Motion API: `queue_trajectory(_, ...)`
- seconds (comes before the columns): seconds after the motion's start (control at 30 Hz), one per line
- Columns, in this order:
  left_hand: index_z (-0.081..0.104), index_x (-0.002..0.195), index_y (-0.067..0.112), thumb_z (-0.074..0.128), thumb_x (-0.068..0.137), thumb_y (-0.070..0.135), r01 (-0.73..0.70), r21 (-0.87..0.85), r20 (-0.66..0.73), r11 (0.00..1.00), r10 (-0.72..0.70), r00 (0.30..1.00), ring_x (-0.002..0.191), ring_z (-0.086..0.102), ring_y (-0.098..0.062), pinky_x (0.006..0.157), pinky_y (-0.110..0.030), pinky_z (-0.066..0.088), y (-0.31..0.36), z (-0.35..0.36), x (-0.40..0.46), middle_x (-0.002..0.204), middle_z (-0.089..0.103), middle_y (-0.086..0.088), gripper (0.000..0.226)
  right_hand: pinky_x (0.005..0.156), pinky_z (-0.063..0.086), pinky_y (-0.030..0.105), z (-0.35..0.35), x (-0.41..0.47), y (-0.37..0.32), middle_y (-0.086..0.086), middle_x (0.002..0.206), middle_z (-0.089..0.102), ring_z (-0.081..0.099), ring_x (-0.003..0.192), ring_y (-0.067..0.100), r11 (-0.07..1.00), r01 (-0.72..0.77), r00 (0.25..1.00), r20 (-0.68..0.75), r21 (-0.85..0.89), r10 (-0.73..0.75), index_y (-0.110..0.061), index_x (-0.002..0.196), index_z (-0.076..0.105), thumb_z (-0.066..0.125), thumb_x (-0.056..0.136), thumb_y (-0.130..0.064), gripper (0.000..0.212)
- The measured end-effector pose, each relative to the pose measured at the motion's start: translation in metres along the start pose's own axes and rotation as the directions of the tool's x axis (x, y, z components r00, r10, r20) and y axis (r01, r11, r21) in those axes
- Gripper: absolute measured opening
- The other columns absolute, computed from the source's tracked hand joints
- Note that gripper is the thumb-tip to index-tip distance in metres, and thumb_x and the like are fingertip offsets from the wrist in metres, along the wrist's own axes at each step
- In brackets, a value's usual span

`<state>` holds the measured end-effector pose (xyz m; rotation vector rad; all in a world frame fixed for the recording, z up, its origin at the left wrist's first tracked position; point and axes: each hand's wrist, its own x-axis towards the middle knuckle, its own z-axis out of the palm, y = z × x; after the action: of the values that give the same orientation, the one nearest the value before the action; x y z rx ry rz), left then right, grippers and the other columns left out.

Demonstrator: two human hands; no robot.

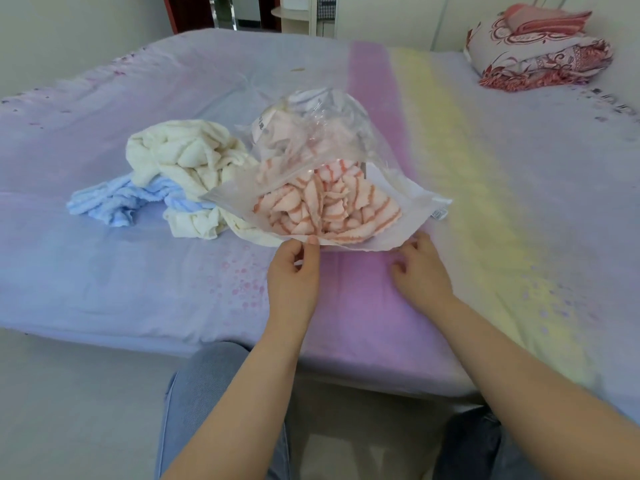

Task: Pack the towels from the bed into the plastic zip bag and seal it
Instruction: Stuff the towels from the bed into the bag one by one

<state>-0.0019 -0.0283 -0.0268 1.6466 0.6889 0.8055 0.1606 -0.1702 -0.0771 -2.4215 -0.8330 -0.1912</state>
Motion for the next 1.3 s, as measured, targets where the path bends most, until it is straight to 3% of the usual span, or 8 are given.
queue_trajectory(0.2,0.065,0.080,0.008,0.053,0.098,0.035,0.123,-0.195,-0.062,0.973,-0.137,0.989,0.079,0.062,-0.014,0.076,-0.032,0.051,0.010,-0.002,0.005,0.080,0.066,0.000,0.035,0.107,0.041,0.047,0.056,0.117,0.060,0.004,0.154,0.031,0.042,0.133,0.029,0.987,-0.103,0.930,0.340,-0.123,0.139,-0.036,0.144,0.033,0.041,0.081,-0.047,0.064)
queue_trajectory(0.33,0.071,0.086,0.022,0.052,0.099,0.031,0.155,-0.261,-0.057,0.953,-0.176,0.983,0.082,0.068,-0.008,0.074,-0.026,0.055,0.022,-0.007,0.010,0.092,0.074,0.009,0.025,0.106,0.040,0.045,0.034,0.107,0.029,0.010,0.150,0.033,0.045,0.128,0.036,0.981,-0.163,0.913,0.360,-0.108,0.191,-0.015,0.145,0.034,0.046,0.084,-0.027,0.063)
queue_trajectory(0.6,0.068,0.104,0.028,0.054,0.098,0.020,0.186,-0.298,-0.004,0.936,-0.196,0.981,0.086,0.066,-0.011,0.073,-0.026,0.053,0.021,-0.003,0.001,0.110,0.069,0.003,0.017,0.071,0.046,0.036,-0.026,-0.017,-0.007,0.010,0.095,0.063,0.061,0.085,0.034,0.982,-0.190,0.975,0.122,0.008,0.188,-0.013,0.106,0.056,0.057,0.087,-0.018,0.019)
queue_trajectory(0.77,0.042,0.138,0.044,0.056,0.098,0.028,0.213,-0.192,0.197,0.958,-0.175,0.965,0.105,0.062,-0.013,0.088,-0.031,0.053,0.010,0.008,-0.020,0.120,0.061,0.001,0.045,0.077,0.045,0.033,-0.061,-0.087,-0.036,0.000,0.097,0.055,0.058,0.089,0.028,0.950,-0.300,0.902,0.351,0.090,0.251,-0.022,0.119,0.051,0.056,0.086,-0.021,0.034)
queue_trajectory(0.87,0.023,0.147,0.048,0.055,0.097,0.033,0.235,-0.125,0.353,0.964,-0.178,0.919,0.128,0.049,-0.011,0.107,-0.036,0.044,0.005,0.016,-0.035,0.143,0.048,0.003,0.061,0.061,0.036,0.028,-0.084,-0.105,-0.053,-0.009,0.069,0.050,0.049,0.066,0.011,0.972,-0.189,0.865,0.492,0.143,0.096,-0.020,0.078,0.058,0.060,0.077,-0.025,0.006)
queue_trajectory(0.97,0.027,0.149,0.042,0.053,0.098,0.037,0.255,-0.123,0.467,0.959,-0.171,0.868,0.135,0.041,-0.007,0.111,-0.029,0.037,0.006,0.019,-0.042,0.150,0.041,0.011,0.057,0.052,0.024,0.021,-0.111,-0.113,-0.074,-0.007,0.055,0.030,0.028,0.053,0.006,0.925,-0.120,0.777,0.614,0.361,-0.138,-0.018,0.061,0.035,0.062,0.080,-0.017,0.033)
queue_trajectory(1.13,0.054,0.127,0.029,0.067,0.070,0.019,0.525,-0.187,0.578,0.830,-0.340,0.742,0.079,0.068,-0.009,0.062,-0.022,0.055,0.008,0.019,-0.046,0.100,0.072,0.006,0.060,0.078,0.038,0.005,-0.101,-0.102,-0.074,-0.009,0.099,0.050,0.052,0.090,0.004,0.843,-0.107,0.930,0.352,0.528,-0.103,-0.017,0.093,0.065,0.069,0.085,-0.009,0.012)
queue_trajectory(1.3,0.061,0.075,0.014,0.048,0.087,0.006,0.461,-0.009,0.537,0.887,-0.385,0.750,0.048,0.034,-0.012,0.045,-0.021,0.025,0.012,0.013,-0.054,0.055,0.049,0.000,0.019,0.100,0.032,0.013,-0.063,-0.050,-0.035,0.004,0.122,0.054,0.039,0.127,0.012,0.915,-0.182,0.981,0.134,0.359,0.143,-0.017,0.100,0.069,0.066,0.083,-0.029,0.021)
